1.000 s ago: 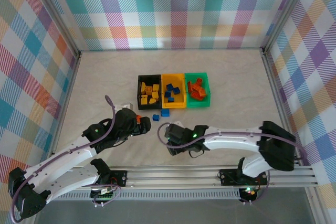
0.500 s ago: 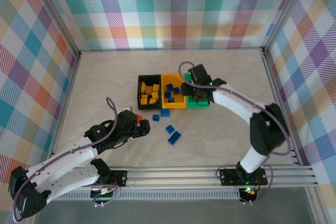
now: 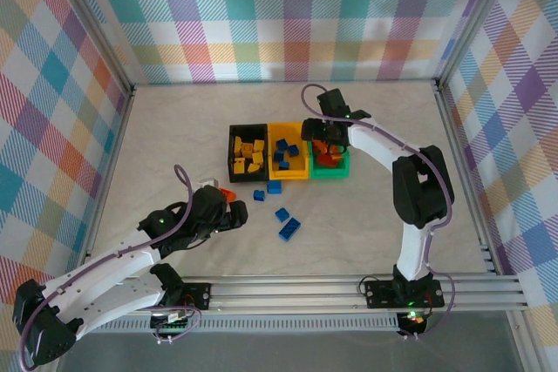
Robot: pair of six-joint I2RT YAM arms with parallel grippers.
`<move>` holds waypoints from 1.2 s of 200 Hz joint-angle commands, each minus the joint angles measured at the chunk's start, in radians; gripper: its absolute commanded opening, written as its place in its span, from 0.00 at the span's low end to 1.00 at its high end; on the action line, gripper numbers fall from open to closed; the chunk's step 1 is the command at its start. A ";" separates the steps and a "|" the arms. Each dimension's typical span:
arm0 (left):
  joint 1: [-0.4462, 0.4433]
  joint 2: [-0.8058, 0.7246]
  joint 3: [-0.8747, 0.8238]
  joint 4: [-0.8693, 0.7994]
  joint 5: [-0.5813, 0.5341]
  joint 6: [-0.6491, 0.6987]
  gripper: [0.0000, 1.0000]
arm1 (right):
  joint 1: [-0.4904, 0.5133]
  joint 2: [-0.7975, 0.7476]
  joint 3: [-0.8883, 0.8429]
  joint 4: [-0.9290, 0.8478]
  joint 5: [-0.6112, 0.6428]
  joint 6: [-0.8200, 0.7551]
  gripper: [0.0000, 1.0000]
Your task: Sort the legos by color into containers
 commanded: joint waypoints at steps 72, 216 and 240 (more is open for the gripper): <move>0.015 0.378 0.173 0.114 0.042 0.153 0.93 | 0.133 -0.358 -0.342 0.113 -0.045 0.033 0.89; 0.016 0.975 0.476 0.150 -0.152 0.290 0.61 | 0.139 -0.631 -0.593 0.146 -0.026 0.060 0.91; 0.016 0.976 0.464 0.180 -0.130 0.293 0.54 | 0.139 -0.638 -0.593 0.142 -0.030 0.055 0.91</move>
